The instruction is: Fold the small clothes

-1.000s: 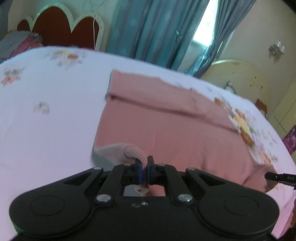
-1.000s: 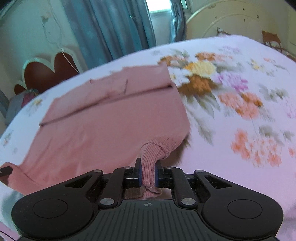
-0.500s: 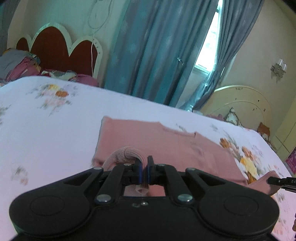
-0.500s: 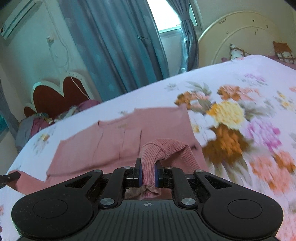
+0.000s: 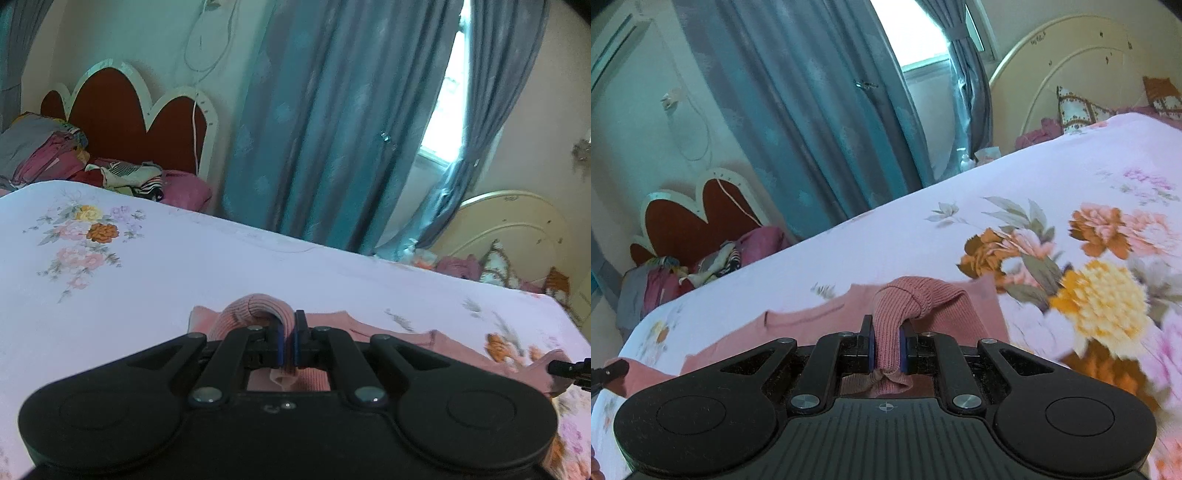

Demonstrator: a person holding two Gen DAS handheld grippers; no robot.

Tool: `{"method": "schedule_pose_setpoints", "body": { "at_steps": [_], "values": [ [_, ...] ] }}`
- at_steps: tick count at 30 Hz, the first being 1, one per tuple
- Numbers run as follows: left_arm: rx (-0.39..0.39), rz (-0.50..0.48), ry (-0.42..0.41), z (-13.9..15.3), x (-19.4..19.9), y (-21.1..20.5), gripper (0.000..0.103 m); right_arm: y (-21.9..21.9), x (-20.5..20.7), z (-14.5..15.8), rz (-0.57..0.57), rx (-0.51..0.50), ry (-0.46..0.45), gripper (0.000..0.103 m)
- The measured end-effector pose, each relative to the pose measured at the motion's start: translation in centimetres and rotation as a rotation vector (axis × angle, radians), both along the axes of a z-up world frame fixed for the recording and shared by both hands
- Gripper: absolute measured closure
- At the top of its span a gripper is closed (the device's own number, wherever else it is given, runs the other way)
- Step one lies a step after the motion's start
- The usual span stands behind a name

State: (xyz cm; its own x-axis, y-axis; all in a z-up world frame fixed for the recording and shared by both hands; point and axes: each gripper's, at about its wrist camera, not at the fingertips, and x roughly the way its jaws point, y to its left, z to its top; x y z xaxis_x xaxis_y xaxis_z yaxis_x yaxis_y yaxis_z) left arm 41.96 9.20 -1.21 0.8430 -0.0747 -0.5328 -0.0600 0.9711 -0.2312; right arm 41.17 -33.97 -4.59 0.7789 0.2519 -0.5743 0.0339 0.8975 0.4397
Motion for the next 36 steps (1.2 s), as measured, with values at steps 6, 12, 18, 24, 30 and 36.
{"method": "schedule_pose_setpoints", "body": {
  "at_steps": [6,12,18,24,30,36],
  "values": [
    [0.017,0.031,0.106,-3.0,4.9,-0.3,0.098,-0.4,5.4,-3.6,-0.025,0.068,0.112,0.092],
    [0.056,0.061,0.179,-5.2,7.9,-0.4,0.096,-1.5,8.6,-6.0,-0.066,0.125,0.176,0.091],
    [0.045,0.124,0.160,-4.7,8.9,1.3,0.049,-3.3,9.3,-5.1,-0.152,0.086,0.101,0.021],
    [0.105,0.069,0.171,-4.7,9.1,2.6,0.048,-2.6,10.0,-6.0,-0.010,-0.048,0.094,0.021],
    [0.128,-0.005,0.251,-7.9,10.4,1.7,0.054,-0.1,11.0,-8.9,0.113,-0.172,0.129,0.048],
    [0.141,-0.038,0.285,-9.6,11.6,1.0,0.060,0.3,12.0,-9.6,0.148,-0.187,0.123,0.048]
  ]
}}
